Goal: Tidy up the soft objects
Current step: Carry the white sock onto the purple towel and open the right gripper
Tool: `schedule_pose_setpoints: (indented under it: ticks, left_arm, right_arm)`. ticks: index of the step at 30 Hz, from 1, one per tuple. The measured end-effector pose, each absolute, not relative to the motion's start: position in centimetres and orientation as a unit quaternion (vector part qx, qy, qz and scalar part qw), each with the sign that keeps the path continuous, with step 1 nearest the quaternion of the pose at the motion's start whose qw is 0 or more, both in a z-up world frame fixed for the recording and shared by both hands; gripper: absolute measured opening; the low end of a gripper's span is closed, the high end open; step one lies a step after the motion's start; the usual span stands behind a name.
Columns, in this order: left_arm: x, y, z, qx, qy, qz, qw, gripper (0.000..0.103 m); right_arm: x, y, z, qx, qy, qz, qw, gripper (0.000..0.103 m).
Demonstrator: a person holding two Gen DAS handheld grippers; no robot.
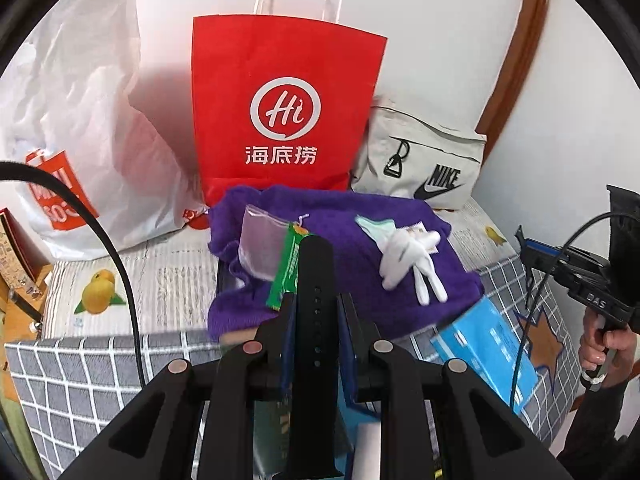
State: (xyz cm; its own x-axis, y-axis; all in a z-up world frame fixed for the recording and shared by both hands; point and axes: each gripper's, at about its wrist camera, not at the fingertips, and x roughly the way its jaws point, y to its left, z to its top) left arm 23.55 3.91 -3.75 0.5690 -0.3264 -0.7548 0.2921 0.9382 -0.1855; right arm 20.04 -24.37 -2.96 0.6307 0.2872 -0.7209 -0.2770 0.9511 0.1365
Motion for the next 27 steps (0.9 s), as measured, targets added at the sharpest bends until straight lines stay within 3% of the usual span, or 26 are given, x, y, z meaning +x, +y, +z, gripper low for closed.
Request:
schedule_pose_setpoints:
  ticks: [13, 27]
  left_arm:
    - [30.9, 1.5, -4.5, -0.012, 0.431, -0.165, 0.887, 0.019]
    - [33.7, 0.2, -8.2, -0.017, 0.457, -0.176, 0.872, 0.019]
  right_arm:
    - [29.9, -24.5, -6.5, 0.026, 0.45, 0.099, 0.887, 0.021]
    - [31.6, -24.6, -11.2, 0.029, 0.513, 0.119, 0.85, 0.021]
